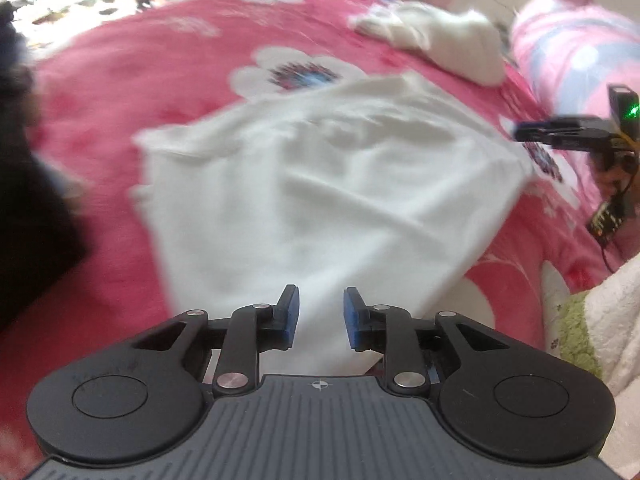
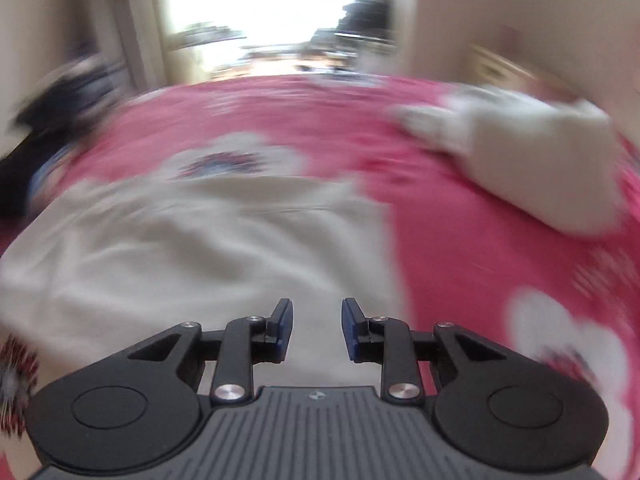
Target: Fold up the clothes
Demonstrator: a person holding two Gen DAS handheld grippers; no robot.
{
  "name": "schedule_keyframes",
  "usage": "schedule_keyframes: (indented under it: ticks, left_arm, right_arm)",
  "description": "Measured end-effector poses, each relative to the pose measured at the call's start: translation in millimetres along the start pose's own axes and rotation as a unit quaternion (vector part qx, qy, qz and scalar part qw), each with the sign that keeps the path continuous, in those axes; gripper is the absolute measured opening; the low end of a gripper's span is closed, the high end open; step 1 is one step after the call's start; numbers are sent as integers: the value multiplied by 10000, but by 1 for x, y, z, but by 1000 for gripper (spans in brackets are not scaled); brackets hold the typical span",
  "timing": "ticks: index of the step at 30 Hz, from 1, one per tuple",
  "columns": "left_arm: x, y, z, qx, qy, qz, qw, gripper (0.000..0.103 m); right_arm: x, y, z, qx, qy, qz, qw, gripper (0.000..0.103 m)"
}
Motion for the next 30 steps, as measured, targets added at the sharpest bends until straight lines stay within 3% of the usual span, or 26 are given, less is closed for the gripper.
schedule_keyframes:
  ticks: [3,4,8,10,14,17,20,24,27,30]
  left_arm:
    - [-15,-18,-8,490,-228,-163,9984,27]
    - [-19,-18,-15,606,-179,-177,9978,33]
    - [-15,2,-49,1112,431,-196,9927,34]
    - [-5,14,-56,1039,631,-18,9926,34]
    - [17,14,-49,828,653,269,9941,34]
    - [13,-7,-57,1015,766,-74,9919,35]
    - [1,-15,-82,1293,1322,-422,9818,35]
    - [-7,11,-107,1285,2023,-253,9705,36]
    - [-8,15,-114,1237,2183,-162,9679,37]
    - [-10,13,-119,1141,2293,-162,9665,38]
  right_arm:
    - [-18,-26,-14,75,415,-372,9984,26]
    - [-25,-29,-5,-78,380,-455,9982,26]
    - [-41,-16,57,-916,-452,-693,9923,17]
    - [-35,-11,66,-1021,-561,-667,9910,16]
    - [-9,-29,45,-685,-295,-438,9963,16]
    - [11,-43,29,-431,-94,-265,9987,16]
    - [30,-56,14,-178,107,-92,9997,17]
    - [56,-74,-8,161,374,138,9991,20]
    - [60,-84,-89,1155,1298,188,9846,25]
    - [62,-92,-177,2208,2275,221,9482,38]
Point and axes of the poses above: each gripper's, at about its wrist camera, not at the fingertips, and y roughly against the way its jaws point, z to its right, x to its top, the point moved 3 cm from there along -y, roughly the way its jaws point, and after that the axes turned 10 degrees about x, right-handed, at the moved point
